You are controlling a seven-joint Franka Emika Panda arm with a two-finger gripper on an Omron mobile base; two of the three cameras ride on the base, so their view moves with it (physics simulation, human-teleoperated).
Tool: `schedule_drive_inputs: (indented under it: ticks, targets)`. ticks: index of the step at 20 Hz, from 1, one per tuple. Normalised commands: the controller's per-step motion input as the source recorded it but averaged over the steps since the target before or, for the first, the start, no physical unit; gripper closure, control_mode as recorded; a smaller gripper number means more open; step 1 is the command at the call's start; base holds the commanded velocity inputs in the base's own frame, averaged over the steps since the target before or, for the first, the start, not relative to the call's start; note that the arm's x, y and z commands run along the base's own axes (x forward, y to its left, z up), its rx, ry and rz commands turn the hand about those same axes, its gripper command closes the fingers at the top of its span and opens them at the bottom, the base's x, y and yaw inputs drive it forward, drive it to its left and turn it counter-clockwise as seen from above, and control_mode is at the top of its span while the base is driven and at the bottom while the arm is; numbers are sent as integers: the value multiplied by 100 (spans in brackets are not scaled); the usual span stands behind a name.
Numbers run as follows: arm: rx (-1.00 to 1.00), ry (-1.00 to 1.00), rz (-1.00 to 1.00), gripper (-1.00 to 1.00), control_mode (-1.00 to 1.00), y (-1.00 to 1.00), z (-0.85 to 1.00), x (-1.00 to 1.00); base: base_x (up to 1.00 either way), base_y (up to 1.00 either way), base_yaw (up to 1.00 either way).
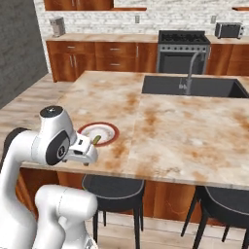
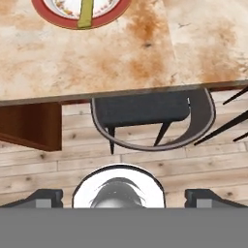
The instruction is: Retrieve the butter from the fridge and place it on a plate on the dining table. Then retrieve the butter knife by the fridge and place it near the plate.
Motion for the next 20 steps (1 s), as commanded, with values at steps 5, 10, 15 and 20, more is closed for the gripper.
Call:
schedule_drive_inputs:
  ticks: [5, 10, 15, 20]
  targets:
    - [0, 0, 0, -100, 100, 0, 0, 0, -1, -92, -3]
    - [0, 0, 0, -100, 100, 0, 0, 0, 4, -100, -13]
    - [0, 0, 0, -100, 100, 0, 0, 0, 0, -100, -22]
    - [0, 0, 0, -100, 100, 0, 0, 0, 1, -100, -21]
